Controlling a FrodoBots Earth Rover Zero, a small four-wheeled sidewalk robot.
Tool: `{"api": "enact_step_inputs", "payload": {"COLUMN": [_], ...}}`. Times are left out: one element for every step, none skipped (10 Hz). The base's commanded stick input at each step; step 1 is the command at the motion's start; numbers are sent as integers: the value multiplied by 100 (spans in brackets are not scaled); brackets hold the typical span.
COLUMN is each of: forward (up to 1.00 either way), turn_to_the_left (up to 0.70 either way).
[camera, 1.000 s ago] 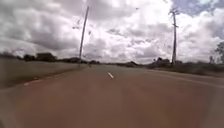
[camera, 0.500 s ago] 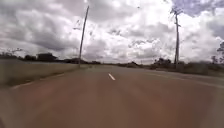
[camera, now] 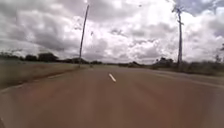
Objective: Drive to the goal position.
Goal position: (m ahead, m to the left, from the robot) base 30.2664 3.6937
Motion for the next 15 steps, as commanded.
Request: {"api": "enact_step_inputs", "payload": {"forward": [100,100,100,100,100,100,100,100,100,100,100,100,100,100,100], "turn_to_the_left": [0,0,0,0,0,0,0,0,0,0,-8,-26,-11,-5,0]}}
